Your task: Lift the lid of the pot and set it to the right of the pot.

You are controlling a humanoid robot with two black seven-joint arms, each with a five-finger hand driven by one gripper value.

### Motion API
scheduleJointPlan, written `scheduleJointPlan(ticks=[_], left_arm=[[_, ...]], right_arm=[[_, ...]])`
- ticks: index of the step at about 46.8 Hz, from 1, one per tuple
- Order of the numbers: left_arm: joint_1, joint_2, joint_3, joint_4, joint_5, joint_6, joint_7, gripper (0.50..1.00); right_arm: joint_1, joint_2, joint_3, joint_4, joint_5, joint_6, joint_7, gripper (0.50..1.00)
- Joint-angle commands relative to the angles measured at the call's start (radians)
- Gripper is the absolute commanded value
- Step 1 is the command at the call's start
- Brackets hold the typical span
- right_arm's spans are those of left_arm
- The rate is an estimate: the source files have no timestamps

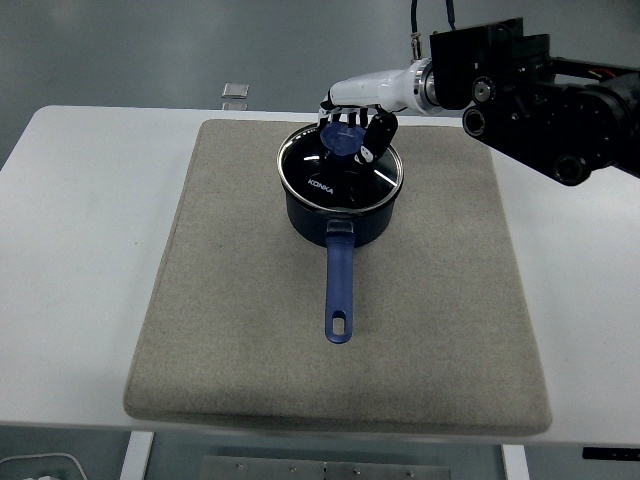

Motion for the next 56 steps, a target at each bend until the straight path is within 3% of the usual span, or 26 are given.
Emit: scheduleJointPlan(ticks=[1, 21, 43, 56], left_arm=[[0.000, 0.000, 0.000, 0.000, 0.000, 0.000, -0.001, 1.000], [0.000, 0.000, 0.000, 0.000, 0.000, 0.000, -0.001, 1.000], [0.000, 0.000, 0.000, 0.000, 0.000, 0.000, -0.001, 1.000], [0.000, 0.000, 0.000, 0.000, 0.000, 0.000, -0.001, 1.000]], right_arm=[[0.002, -0.002, 0.000, 0.000, 0.000, 0.002, 0.000, 0.547], [0.027, -0.022, 0.002, -0.031, 0.006, 0.023, 0.000, 0.543], [0.007, -0.186, 0.000, -0.040, 0.014, 0.023, 0.002, 0.521], [-0.053, -0.224, 0.000, -0.060, 0.011, 0.008, 0.002, 0.511]])
